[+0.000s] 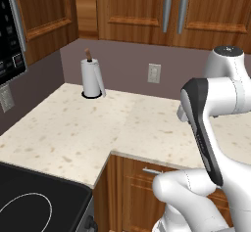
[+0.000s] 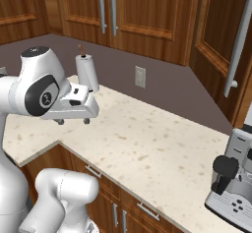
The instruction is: Close all open cabinet doors.
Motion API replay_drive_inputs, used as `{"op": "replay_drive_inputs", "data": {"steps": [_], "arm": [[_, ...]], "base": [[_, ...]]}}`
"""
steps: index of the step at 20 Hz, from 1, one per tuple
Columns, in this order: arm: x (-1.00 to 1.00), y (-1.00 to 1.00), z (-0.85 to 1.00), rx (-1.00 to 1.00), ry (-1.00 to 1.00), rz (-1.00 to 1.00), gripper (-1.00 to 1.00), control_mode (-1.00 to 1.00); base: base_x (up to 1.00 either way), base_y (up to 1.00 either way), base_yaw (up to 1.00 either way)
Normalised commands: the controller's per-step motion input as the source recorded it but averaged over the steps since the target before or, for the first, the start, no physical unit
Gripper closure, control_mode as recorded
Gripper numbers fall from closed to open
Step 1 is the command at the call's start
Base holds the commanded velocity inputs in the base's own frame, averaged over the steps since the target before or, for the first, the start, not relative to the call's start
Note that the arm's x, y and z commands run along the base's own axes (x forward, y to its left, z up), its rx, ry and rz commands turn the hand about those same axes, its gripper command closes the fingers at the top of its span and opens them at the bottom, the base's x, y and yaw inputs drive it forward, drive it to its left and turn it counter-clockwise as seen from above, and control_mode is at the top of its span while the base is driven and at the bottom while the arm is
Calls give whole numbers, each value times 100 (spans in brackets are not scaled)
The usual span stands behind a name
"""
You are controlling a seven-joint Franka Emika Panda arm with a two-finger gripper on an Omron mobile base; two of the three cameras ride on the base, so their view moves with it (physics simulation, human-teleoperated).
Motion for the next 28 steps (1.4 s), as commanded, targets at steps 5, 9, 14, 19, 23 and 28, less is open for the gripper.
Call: {"op": "replay_drive_inputs", "data": {"steps": [5,9,14,19,23,28], "arm": [[0,0,0,0,0,0,-100,-100],[0,0,0,0,0,0,-100,-100],[0,0,0,0,0,0,-100,100],[0,0,0,0,0,0,-100,100],[0,0,0,0,0,0,-100,100],[0,0,0,0,0,0,-100,100]], "base": [[0,0,0],[0,0,0],[0,0,0],[0,0,0],[0,0,0],[-22,0,0]]}}
